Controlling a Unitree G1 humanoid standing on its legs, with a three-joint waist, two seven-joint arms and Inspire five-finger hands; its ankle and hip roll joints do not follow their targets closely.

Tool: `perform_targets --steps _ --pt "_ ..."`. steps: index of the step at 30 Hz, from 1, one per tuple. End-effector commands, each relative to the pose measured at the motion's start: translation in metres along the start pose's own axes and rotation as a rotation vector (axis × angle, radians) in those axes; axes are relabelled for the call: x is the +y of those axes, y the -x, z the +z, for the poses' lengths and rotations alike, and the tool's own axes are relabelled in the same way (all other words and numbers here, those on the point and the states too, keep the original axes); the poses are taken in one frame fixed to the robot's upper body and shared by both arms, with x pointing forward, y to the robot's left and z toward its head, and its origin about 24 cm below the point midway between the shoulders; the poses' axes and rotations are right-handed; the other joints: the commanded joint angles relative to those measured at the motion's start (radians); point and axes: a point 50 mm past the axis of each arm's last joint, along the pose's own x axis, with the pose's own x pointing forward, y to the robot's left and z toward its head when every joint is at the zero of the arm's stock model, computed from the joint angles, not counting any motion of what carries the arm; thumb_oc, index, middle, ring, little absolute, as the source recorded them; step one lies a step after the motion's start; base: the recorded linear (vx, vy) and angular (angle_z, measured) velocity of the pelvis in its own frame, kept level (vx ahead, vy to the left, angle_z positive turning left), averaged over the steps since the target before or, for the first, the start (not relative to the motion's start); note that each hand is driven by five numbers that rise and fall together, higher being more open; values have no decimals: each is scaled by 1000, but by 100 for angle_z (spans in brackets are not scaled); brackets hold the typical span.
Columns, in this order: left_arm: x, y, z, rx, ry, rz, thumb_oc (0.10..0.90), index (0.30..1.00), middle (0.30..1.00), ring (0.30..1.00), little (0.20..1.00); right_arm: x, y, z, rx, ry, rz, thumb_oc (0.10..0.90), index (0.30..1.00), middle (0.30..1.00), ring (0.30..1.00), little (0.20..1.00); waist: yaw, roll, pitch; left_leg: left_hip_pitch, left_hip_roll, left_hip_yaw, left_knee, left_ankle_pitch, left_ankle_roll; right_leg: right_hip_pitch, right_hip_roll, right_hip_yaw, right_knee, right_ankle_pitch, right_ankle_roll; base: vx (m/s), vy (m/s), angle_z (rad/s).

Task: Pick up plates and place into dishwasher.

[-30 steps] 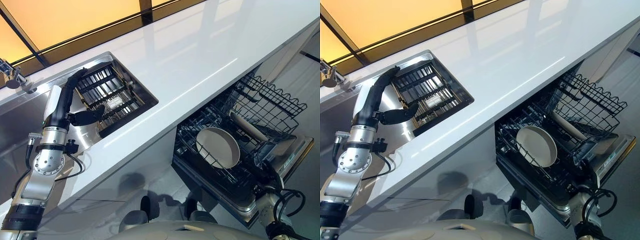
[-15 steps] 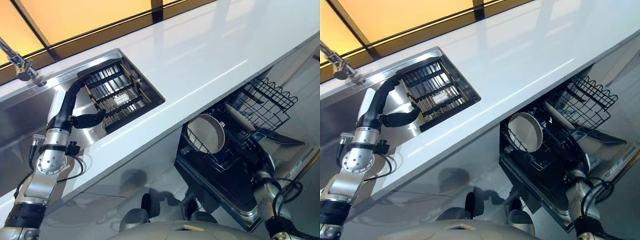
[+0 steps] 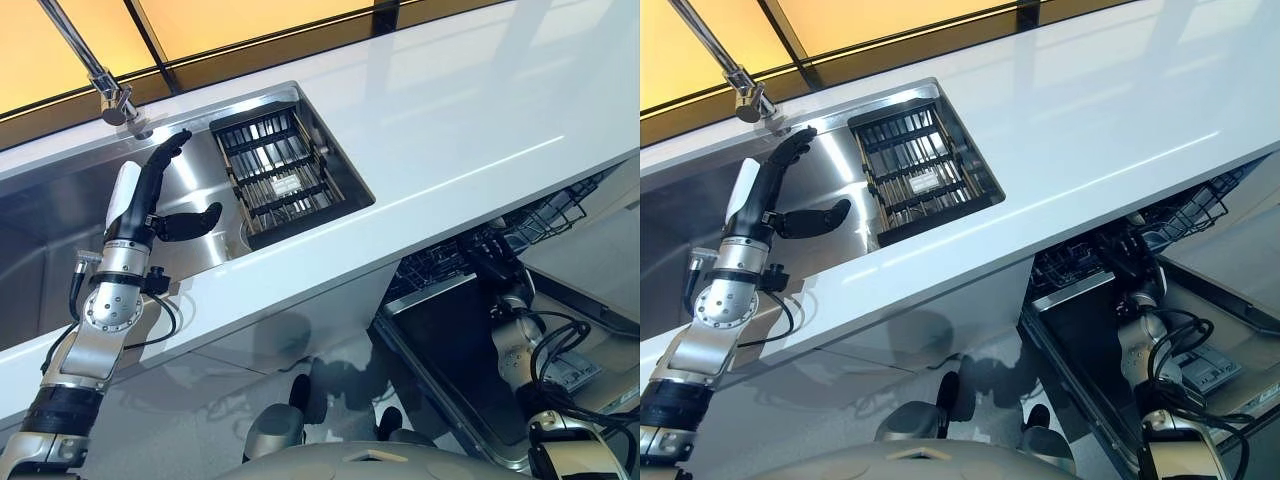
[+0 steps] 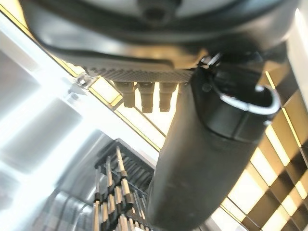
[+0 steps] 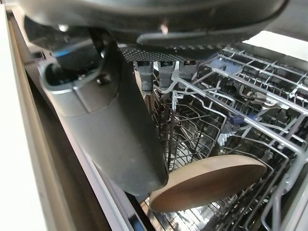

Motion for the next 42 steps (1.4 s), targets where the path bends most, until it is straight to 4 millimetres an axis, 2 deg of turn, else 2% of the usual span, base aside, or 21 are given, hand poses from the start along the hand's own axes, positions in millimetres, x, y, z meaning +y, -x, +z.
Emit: perform_targets --steps 1,5,9,12,17,24,29,36,42 --pt "18 -25 43 -252 13 91 800 900 900 900 900 143 -1 63 -318 1 534 800 900 900 900 900 31 -33 -67 44 -132 41 71 -191 100 -29 58 14 122 -140 -40 -7 27 10" --pt "18 -20 43 -254 19 90 800 900 900 900 900 136 4 68 -382 79 501 800 900 900 900 900 22 -35 -71 50 -134 49 66 -193 108 -33 58 23 123 -136 -34 -2 4 2" --pt "17 -18 42 -258 22 87 800 900 900 900 900 127 9 82 -488 157 452 800 900 900 900 900 4 -38 -69 62 -135 64 57 -198 114 -34 60 43 116 -127 -24 -24 9 -1" --pt "16 -18 42 -261 28 88 800 900 900 900 900 118 14 93 -587 300 397 800 900 900 900 900 -20 -41 -70 76 -136 80 42 -201 117 -34 65 65 100 -114 -14 -42 13 -3" --pt "18 -20 42 -259 31 95 800 900 900 900 900 94 12 100 -608 511 262 800 900 900 900 900 -51 -48 -72 92 -134 102 20 -201 119 -34 72 100 77 -95 0 -32 6 -15" --pt "26 -25 48 -279 26 105 800 900 900 900 900 63 12 110 -575 663 147 800 900 900 900 900 -95 -58 -59 103 -129 134 13 -208 127 -50 77 152 82 -79 18 -51 -6 -15" --pt "28 -27 50 -285 24 113 800 900 900 900 900 54 13 111 -560 701 125 800 900 900 900 900 -112 -63 -53 106 -129 155 15 -211 132 -61 77 167 90 -70 26 -44 -5 -16" --pt "33 -29 52 -300 19 127 800 900 900 900 900 35 16 126 -606 679 -21 800 900 900 900 900 -135 -68 -49 106 -125 189 24 -219 135 -78 79 186 108 -66 35 -31 -11 -16" --pt "44 -27 49 -293 23 154 800 900 900 900 900 1 25 144 -681 573 -255 800 900 900 900 900 -161 -65 -44 103 -121 215 37 -230 140 -94 81 205 129 -70 40 -30 -20 -13"
